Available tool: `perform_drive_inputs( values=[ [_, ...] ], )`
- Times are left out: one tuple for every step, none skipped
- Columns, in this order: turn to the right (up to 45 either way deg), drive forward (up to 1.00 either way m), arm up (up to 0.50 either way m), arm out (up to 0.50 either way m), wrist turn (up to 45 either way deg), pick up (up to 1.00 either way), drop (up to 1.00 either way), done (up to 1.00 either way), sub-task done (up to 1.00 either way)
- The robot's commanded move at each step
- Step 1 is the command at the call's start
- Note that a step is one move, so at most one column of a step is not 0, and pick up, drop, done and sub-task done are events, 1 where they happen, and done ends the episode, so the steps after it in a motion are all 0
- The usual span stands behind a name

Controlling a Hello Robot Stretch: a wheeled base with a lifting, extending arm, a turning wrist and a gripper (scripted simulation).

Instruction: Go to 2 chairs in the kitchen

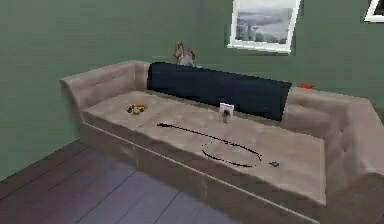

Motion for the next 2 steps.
perform_drive_inputs(
  values=[
    [45.0,0.00,0.00,0.00,0.0,0.00,0.00,0.00,0.00],
    [27.0,0.00,0.00,0.00,0.0,0.00,0.00,0.00,0.00]
  ],
)
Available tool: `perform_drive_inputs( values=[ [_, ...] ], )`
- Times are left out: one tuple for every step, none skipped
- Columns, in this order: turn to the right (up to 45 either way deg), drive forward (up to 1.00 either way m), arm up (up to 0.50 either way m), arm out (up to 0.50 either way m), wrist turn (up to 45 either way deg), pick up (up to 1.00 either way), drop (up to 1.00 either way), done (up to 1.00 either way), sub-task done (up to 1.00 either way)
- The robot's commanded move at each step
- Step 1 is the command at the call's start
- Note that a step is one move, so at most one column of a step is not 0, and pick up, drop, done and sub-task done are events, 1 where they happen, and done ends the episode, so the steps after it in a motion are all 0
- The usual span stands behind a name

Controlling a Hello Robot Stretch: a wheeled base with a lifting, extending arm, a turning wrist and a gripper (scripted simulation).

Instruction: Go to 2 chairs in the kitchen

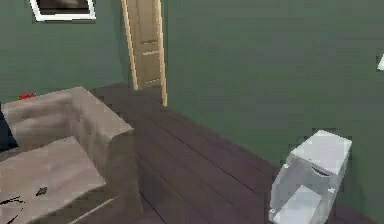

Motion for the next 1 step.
perform_drive_inputs(
  values=[
    [0.0,1.00,0.00,0.00,0.0,0.00,0.00,0.00,0.00]
  ],
)
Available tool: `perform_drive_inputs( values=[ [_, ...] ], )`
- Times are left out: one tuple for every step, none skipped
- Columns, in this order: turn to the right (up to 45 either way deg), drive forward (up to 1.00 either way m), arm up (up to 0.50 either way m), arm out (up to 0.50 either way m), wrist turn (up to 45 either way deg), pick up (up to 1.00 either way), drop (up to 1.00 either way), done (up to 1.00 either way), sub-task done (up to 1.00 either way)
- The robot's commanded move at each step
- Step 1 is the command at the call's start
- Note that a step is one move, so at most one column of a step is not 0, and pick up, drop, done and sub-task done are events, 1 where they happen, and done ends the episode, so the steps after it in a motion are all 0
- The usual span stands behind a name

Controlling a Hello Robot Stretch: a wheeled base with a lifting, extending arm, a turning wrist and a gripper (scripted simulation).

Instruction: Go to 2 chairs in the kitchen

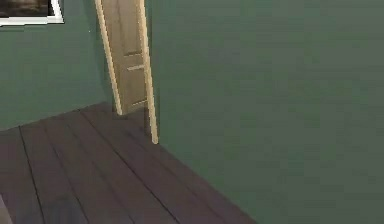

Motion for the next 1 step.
perform_drive_inputs(
  values=[
    [3.0,0.00,0.00,0.00,0.0,0.00,0.00,0.00,0.00]
  ],
)
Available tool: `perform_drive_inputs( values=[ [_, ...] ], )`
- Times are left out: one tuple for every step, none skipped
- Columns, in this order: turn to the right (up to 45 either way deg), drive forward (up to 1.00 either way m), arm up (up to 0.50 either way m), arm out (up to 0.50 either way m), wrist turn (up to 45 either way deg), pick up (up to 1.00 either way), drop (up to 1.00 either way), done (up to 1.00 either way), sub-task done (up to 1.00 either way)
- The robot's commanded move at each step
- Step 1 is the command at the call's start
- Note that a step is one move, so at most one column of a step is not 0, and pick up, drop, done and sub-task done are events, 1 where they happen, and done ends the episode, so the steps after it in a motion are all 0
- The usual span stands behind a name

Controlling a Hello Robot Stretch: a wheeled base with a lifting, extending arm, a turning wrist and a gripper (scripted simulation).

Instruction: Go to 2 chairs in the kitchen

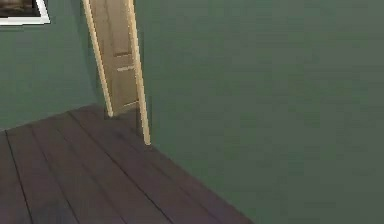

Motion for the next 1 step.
perform_drive_inputs(
  values=[
    [45.0,0.00,0.00,0.00,0.0,0.00,0.00,0.00,0.00]
  ],
)
